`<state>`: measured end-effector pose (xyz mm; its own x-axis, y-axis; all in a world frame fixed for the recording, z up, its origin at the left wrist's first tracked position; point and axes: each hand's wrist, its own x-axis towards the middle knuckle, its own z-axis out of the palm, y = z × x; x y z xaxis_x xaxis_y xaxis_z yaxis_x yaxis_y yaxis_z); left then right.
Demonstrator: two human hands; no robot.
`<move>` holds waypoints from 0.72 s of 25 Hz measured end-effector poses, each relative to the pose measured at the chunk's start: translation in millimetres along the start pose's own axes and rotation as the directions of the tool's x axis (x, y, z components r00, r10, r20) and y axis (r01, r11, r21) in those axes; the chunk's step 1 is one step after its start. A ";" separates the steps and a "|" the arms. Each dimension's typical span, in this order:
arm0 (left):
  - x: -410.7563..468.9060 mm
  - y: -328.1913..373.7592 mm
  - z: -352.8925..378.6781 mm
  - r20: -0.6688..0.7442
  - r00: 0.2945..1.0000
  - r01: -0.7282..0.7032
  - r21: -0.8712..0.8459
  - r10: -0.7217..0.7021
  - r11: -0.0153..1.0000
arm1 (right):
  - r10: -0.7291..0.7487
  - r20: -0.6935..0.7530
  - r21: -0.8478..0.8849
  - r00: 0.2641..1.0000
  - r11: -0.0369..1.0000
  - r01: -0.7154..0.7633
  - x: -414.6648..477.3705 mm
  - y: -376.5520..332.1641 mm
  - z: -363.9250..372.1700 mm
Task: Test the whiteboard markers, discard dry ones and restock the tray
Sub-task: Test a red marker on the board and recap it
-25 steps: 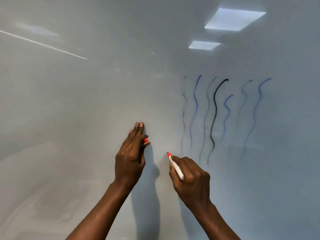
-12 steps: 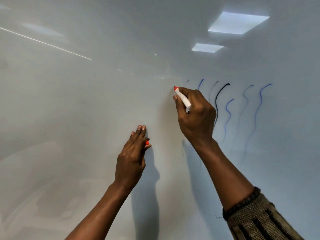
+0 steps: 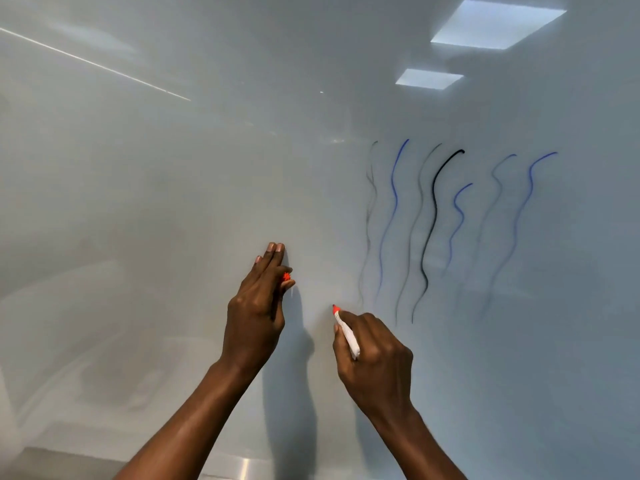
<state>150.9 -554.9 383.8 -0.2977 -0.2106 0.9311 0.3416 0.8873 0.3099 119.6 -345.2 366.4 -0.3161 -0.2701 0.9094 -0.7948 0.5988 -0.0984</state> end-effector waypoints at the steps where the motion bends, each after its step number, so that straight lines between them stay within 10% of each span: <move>1: -4.3 7.2 -2.0 0.006 0.998 0.067 -0.031 -0.067 0.997 | 0.081 0.027 0.101 0.996 0.991 -0.084 -7.2 -0.9 -2.6; 4: -21.9 35.6 -11.4 0.067 0.873 0.480 -0.291 -0.483 0.828 | 0.471 0.167 0.574 0.866 0.668 -0.474 -8.7 -11.8 -24.3; 6: -32.2 54.2 -16.0 0.268 0.600 0.728 -0.574 -0.754 0.376 | 0.567 0.349 0.747 0.746 0.312 -0.587 -9.3 -15.2 -40.5; 9: -52.8 72.3 -29.3 0.603 0.278 0.660 -0.685 -0.748 -0.308 | 0.476 0.498 0.769 0.725 0.144 -0.623 -21.2 -13.9 -54.7; 18: -109.7 110.3 -40.1 0.724 0.073 0.560 -0.599 -0.686 -0.573 | 0.347 0.594 0.695 0.725 0.232 -0.681 -78.9 -16.3 -49.1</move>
<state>256.9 -450.4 323.5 -0.9014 -0.3269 -0.2840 0.1714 -0.8716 0.4593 182.9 -296.6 316.1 -0.8133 -0.4361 0.3852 -0.3293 -0.2009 -0.9226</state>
